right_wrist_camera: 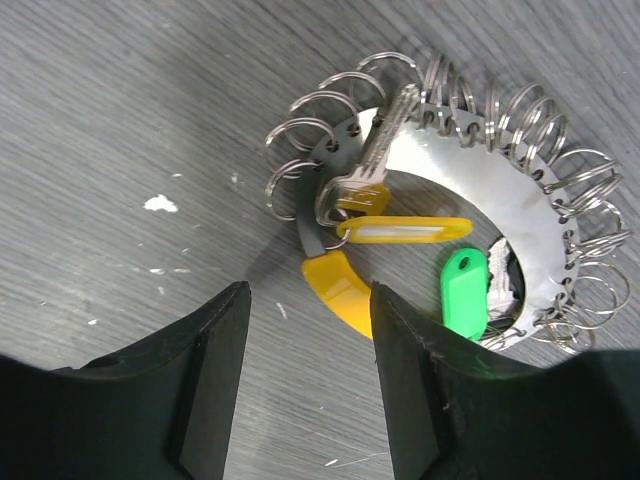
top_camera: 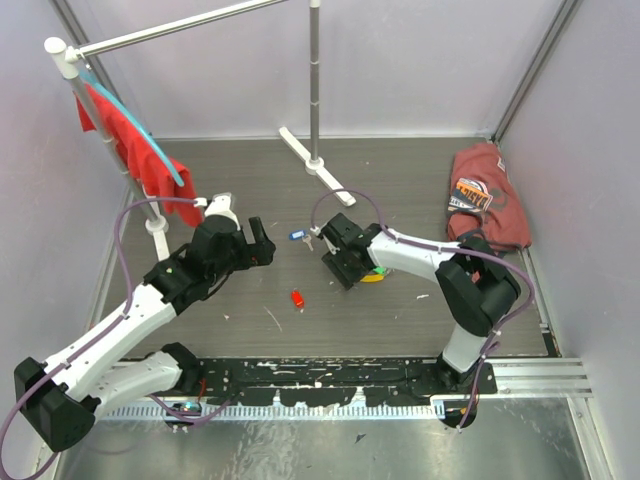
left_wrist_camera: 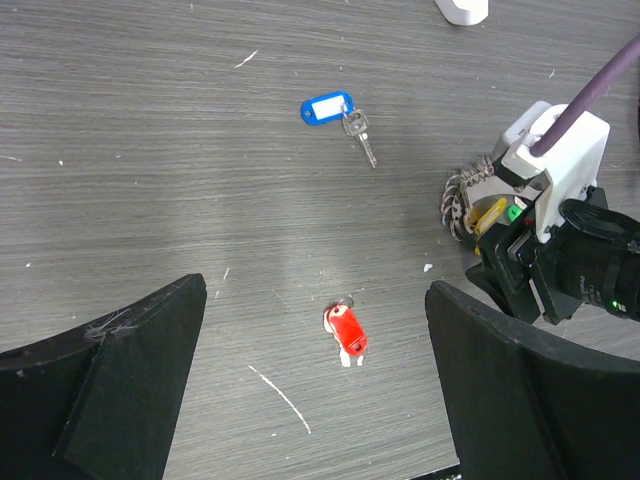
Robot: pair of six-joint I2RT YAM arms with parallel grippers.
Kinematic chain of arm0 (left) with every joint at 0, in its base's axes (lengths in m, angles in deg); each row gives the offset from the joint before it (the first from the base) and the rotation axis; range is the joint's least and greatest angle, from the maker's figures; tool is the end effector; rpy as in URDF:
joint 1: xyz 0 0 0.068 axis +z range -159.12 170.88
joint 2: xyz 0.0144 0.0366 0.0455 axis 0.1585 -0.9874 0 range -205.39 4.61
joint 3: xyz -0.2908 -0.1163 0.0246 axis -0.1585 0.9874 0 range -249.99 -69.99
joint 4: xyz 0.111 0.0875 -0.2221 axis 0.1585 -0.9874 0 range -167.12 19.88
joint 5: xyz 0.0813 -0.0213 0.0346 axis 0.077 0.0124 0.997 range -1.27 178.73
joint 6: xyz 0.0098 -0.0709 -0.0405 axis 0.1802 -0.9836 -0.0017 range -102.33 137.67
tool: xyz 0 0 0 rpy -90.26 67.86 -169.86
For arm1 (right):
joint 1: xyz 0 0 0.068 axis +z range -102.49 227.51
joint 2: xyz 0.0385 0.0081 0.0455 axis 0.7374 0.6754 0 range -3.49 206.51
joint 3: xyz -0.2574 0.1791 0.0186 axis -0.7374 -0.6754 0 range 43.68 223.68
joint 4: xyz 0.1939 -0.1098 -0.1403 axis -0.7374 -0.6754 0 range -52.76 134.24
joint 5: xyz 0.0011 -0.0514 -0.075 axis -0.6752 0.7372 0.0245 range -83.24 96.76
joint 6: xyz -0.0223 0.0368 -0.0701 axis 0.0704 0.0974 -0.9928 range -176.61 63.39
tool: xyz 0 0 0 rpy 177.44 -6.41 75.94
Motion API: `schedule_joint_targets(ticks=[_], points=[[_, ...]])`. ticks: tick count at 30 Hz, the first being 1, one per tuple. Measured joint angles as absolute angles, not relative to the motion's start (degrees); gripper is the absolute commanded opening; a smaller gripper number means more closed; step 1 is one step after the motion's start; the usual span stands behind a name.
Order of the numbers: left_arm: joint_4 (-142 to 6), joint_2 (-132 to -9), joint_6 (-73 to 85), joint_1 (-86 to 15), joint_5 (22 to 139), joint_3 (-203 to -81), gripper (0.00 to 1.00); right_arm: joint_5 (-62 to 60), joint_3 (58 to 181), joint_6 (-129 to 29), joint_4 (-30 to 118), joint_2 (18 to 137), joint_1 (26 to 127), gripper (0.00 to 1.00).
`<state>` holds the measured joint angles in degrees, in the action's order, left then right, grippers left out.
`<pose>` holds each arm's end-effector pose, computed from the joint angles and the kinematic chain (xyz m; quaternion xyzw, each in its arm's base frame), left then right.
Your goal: Put the keys on the keyring
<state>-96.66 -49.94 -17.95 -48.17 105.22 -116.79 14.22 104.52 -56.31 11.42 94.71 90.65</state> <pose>0.1780 -0.1183 0.3091 -0.0408 0.8766 -0.1797 0.4446 0.2586 0.2295 0.1783 -0.3486 0.9192 0.0041 0.1834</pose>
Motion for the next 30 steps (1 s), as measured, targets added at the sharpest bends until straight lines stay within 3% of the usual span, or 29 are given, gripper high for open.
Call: schedule_joint_targets(ticks=[6, 22, 30], points=[[-97.01, -49.94, -17.95, -48.17, 105.31, -116.79, 0.98, 15.03, 104.54, -57.23, 11.48, 96.02, 88.96, 0.54], [-97.43, -49.90, -17.93, -48.17, 105.79, -116.79, 0.98, 3.84, 105.39, -58.41, 13.41, 97.40, 84.88, 0.29], [-97.12, -50.22, -17.93, -48.17, 105.55, -116.82, 0.98, -0.22, 104.80, -55.92, 17.56, 97.26, 84.88, 0.23]])
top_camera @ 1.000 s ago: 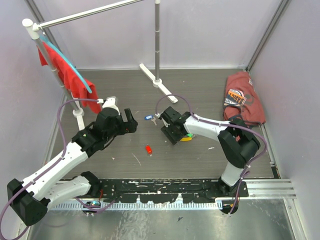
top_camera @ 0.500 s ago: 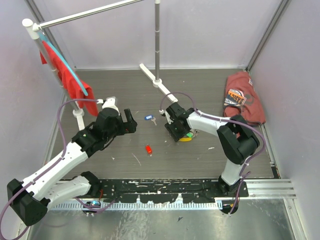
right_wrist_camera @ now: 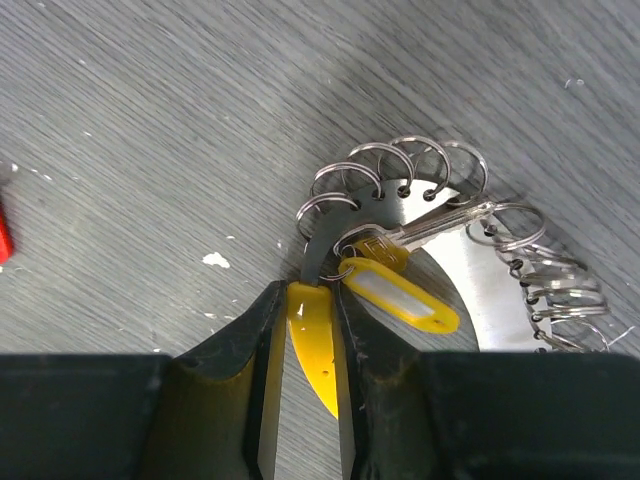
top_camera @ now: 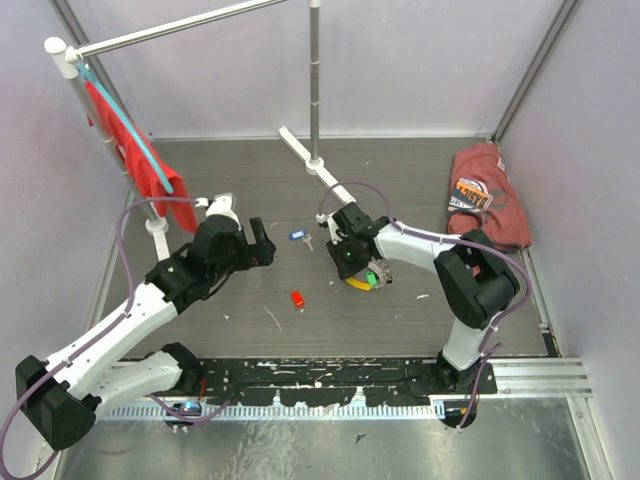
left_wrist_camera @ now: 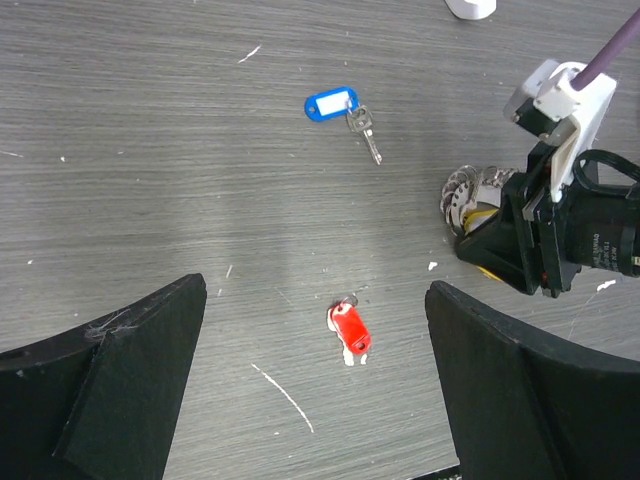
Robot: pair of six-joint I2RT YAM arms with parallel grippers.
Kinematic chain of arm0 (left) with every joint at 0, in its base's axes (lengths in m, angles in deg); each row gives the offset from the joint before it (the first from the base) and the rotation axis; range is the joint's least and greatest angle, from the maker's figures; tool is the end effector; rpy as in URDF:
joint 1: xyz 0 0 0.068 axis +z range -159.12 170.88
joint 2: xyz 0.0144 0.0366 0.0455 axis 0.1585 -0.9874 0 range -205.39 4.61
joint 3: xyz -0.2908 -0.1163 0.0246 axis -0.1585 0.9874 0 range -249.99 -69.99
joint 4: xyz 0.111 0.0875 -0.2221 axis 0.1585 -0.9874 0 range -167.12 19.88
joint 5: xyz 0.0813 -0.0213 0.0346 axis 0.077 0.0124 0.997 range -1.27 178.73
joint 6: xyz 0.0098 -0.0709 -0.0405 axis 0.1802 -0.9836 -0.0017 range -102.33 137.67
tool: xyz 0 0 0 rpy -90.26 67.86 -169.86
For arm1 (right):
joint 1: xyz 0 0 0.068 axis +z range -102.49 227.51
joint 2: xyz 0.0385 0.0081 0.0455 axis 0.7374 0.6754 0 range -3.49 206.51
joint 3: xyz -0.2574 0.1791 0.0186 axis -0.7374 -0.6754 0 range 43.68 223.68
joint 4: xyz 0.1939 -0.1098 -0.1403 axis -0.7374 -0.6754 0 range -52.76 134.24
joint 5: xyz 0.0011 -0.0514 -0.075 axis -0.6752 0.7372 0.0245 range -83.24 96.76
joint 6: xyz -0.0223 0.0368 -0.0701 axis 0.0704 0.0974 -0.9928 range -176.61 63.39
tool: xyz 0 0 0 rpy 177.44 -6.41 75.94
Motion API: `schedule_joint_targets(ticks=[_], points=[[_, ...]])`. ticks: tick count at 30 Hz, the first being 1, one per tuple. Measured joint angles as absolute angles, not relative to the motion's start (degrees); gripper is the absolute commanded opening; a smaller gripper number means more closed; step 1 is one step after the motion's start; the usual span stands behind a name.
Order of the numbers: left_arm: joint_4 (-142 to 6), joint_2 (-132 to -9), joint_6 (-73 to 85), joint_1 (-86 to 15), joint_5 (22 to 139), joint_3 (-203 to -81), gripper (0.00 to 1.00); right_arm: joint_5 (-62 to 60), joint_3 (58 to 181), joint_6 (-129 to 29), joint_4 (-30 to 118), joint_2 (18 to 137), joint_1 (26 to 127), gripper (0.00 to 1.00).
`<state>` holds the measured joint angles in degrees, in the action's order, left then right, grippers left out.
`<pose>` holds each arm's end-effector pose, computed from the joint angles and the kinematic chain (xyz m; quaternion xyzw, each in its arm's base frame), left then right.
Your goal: Put the keys on the keyring
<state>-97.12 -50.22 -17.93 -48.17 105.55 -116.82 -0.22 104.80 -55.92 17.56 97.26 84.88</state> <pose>0.1785 -0.1181 0.3075 -0.0411 0.8791 -0.1739 0.4419 0.2840 0.2278 0.1705 -0.3192 0.9233 0.1232 0.1744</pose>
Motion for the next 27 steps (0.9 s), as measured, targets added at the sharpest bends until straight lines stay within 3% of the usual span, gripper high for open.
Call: schedule_joint_targets(ticks=[14, 27], points=[[-91.97, -54.18, -18.14, -48.17, 99.69, -117.28, 1.00, -4.92, 100.76, -47.44, 26.19, 83.30, 80.70, 0.20], [-78.31, -66.05, -18.84, -48.95, 85.84, -119.75, 0.90, -3.44, 95.32, -32.05, 33.62, 78.45, 78.98, 0.19]])
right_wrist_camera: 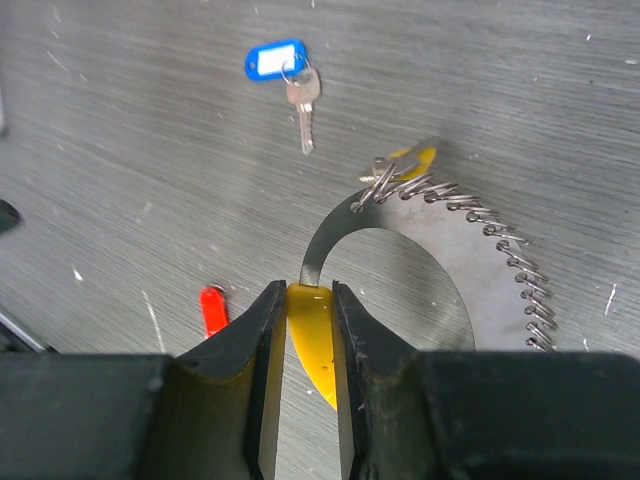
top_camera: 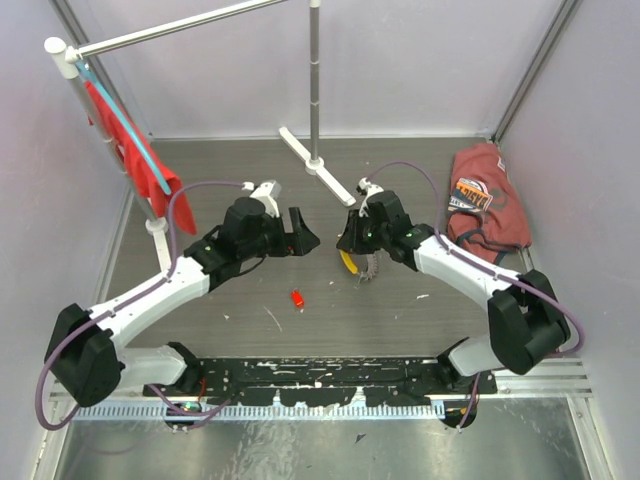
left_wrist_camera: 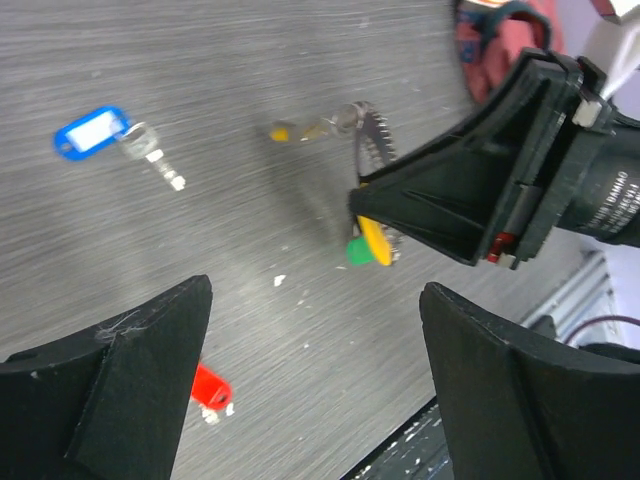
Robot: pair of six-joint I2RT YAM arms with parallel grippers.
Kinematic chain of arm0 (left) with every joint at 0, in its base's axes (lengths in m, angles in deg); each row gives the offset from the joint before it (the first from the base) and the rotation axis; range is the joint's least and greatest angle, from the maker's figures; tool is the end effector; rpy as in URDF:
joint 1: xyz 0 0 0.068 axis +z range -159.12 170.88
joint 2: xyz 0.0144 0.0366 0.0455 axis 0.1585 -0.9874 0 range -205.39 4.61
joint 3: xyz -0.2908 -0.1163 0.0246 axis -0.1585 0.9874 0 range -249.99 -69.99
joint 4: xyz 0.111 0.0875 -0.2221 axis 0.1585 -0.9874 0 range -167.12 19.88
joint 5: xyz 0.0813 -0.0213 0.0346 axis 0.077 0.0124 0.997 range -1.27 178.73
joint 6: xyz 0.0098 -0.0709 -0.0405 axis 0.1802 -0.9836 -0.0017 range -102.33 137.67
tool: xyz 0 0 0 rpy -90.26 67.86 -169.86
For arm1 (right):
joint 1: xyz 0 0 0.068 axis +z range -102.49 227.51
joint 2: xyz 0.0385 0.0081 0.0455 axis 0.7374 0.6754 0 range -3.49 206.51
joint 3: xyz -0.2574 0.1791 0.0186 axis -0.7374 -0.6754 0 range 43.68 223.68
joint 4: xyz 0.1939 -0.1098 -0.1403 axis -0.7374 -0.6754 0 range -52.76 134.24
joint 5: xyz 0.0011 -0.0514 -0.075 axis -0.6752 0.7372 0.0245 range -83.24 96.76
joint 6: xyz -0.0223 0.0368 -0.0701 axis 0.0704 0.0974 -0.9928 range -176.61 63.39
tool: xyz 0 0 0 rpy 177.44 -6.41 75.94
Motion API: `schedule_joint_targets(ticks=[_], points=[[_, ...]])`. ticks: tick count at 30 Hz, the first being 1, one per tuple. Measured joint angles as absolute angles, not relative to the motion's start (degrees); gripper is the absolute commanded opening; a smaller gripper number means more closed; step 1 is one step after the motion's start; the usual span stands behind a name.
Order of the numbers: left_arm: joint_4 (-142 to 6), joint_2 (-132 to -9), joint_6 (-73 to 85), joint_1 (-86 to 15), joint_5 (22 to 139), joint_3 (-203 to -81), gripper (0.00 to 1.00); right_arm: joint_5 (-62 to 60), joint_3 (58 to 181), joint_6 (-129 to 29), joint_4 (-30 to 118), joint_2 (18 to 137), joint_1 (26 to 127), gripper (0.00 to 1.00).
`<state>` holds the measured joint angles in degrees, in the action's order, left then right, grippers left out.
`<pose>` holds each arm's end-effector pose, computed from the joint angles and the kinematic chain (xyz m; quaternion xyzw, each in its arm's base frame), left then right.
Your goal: Put the keys on the keyring
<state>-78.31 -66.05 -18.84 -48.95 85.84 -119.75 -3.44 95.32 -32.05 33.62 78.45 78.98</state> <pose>0.2263 -0.1934 0.3000 0.0378 0.8610 -0.3303 0.3849 0.2747 0.1829 0.2496 -0.0915 0.9022 0.2657 0.3273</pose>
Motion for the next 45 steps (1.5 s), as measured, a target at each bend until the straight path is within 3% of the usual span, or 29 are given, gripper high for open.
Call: schedule_joint_targets(ticks=[4, 11, 25, 34, 38, 44, 45], points=[[-73.15, -67.29, -18.78, -50.22, 81.97, -119.85, 0.88, -1.36, 95.19, -26.61, 35.22, 75.65, 78.91, 0.19], [-69.96, -70.79, -17.31, -52.91, 79.52, -123.59, 0.73, 1.42, 95.21, -19.77, 36.47, 70.07, 78.80, 0.18], [-70.63, -76.76, -11.48, -57.74, 81.55, -131.88, 0.58, 3.30, 97.59, -11.99, 35.96, 63.67, 78.50, 0.18], [-71.42, -79.03, -10.23, -58.02, 83.93, -134.70, 0.41, 2.57, 97.87, -9.28, 35.55, 60.81, 78.50, 0.18], [-71.75, -80.04, -9.88, -58.04, 84.44, -136.95, 0.30, 2.29, 97.90, -8.42, 35.59, 60.61, 78.50, 0.18], [-72.62, -80.69, -9.84, -58.18, 84.79, -138.56, 0.01, 2.25, 97.90, -7.83, 35.48, 59.95, 78.23, 0.20], [-72.60, -80.69, -9.97, -58.20, 84.70, -138.61, 0.00, 2.27, 97.90, -7.81, 35.35, 59.74, 78.17, 0.21]])
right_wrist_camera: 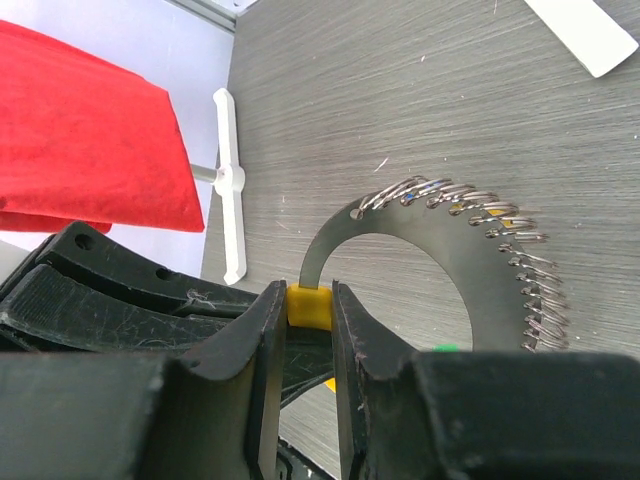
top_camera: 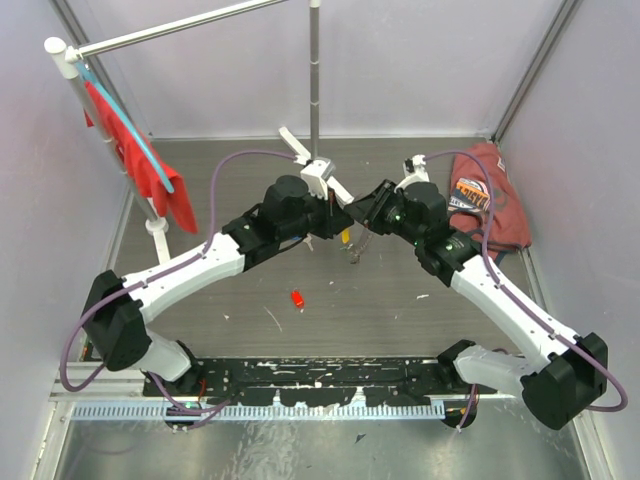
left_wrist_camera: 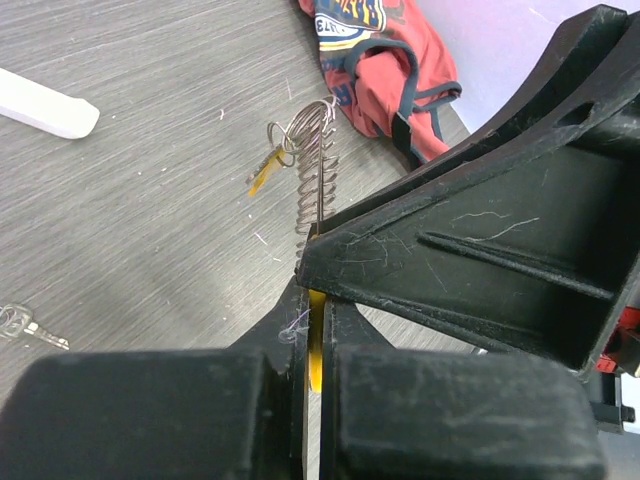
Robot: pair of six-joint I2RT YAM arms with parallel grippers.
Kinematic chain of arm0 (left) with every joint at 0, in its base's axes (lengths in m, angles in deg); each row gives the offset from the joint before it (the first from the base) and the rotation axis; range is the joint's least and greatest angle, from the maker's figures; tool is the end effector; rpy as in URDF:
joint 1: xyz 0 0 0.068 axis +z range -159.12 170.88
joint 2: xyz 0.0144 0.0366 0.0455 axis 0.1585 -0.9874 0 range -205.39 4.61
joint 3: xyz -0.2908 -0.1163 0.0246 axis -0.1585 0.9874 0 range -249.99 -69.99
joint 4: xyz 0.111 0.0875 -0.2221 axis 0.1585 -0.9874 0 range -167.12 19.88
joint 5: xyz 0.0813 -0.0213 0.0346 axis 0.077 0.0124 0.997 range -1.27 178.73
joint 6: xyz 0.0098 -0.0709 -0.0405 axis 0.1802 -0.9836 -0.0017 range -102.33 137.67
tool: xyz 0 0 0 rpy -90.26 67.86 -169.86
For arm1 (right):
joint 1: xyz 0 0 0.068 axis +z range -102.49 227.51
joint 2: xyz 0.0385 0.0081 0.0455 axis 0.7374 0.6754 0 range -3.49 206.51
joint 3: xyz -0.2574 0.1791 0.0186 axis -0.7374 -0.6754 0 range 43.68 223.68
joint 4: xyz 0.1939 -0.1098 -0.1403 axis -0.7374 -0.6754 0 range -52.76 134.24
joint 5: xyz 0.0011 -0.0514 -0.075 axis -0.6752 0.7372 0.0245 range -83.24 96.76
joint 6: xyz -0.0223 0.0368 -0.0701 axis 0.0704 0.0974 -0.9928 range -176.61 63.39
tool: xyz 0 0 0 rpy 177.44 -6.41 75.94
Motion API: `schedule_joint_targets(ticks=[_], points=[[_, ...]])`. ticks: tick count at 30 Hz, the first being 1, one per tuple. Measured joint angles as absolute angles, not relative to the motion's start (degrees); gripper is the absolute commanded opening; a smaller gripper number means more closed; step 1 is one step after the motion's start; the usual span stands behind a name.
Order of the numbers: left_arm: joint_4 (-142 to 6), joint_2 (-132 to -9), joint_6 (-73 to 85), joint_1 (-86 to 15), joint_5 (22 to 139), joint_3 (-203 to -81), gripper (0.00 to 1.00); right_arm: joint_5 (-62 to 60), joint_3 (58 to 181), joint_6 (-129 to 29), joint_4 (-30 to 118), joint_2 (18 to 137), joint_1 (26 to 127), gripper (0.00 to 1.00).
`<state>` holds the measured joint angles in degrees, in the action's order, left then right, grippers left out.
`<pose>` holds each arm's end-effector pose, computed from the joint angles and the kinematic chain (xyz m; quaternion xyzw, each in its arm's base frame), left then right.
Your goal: Put the keys on the keyring
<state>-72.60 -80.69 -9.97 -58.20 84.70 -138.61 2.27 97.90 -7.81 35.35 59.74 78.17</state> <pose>0.2490 -0.2949 0.3580 0.1715 0.7964 -0.3820 0.4364 0.2326 0.1443 0.3631 0.1046 0.8014 0.4002 0.4321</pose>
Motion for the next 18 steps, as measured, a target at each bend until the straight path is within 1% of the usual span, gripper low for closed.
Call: schedule_joint_targets(ticks=[2, 3, 4, 6, 8, 11, 18], points=[[-72.62, -80.69, -10.01, -58.26, 84.74, -138.67, 0.00, 2.27, 97.90, -7.79, 35.26, 59.58, 78.12, 0.24], [-72.64, -80.69, -10.01, -58.29, 84.72, -138.67, 0.00, 2.27, 97.90, -7.79, 35.18, 59.54, 78.12, 0.30], [-72.67, -80.69, -10.01, -58.31, 84.77, -138.67, 0.00, 2.25, 97.90, -7.79, 35.13, 59.52, 78.12, 0.40], [-72.73, -80.67, -9.95, -58.31, 84.87, -138.67, 0.00, 2.05, 97.96, -7.72, 35.11, 59.52, 78.12, 0.53], [-73.80, -80.67, -9.73, -58.31, 85.75, -138.67, 0.00, 1.39, 98.70, -7.75, 34.81, 59.50, 78.15, 0.61], [-75.51, -80.47, -8.79, -58.29, 87.30, -138.67, 0.00, 0.91, 101.33, -9.56, 32.95, 59.06, 78.19, 0.66], [-82.02, -75.58, -3.46, -58.29, 91.32, -138.98, 0.00, 3.51, 106.81, -18.72, 27.00, 52.98, 78.19, 0.68]])
